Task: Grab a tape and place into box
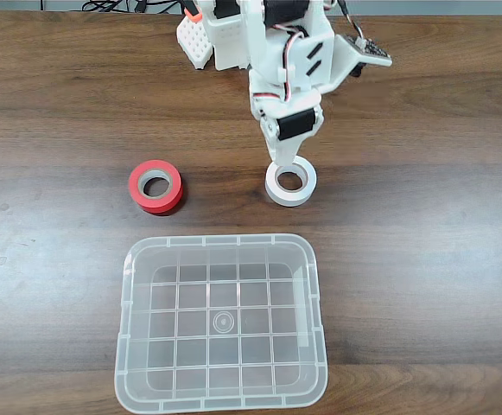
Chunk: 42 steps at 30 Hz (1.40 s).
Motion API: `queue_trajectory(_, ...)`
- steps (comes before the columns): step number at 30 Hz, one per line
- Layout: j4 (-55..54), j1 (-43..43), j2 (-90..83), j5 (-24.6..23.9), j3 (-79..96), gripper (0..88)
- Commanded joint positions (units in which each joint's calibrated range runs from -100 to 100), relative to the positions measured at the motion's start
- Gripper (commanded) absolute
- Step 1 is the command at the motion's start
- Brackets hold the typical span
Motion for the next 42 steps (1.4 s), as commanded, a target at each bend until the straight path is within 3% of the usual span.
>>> queue_trajectory(1,-3.05,-1.64,9.98,0.14,-10.47,1.4)
queue_trajectory(7,-3.05,-4.28,17.38,0.04,-15.2,2.7)
queue_trajectory(13,-2.7,-4.35,18.99,0.09,-15.38,22.1)
queue_trajectory(16,-2.7,-4.5,19.23,0.14,-15.03,25.2)
queue_trajectory(33,-3.05,-4.13,27.36,0.51,-15.47,24.8)
queue_trajectory(39,-3.73,-4.5,27.36,0.3,-15.56,8.2)
queue_trajectory(42,-3.82,-4.35,27.28,0.51,-15.56,6.4)
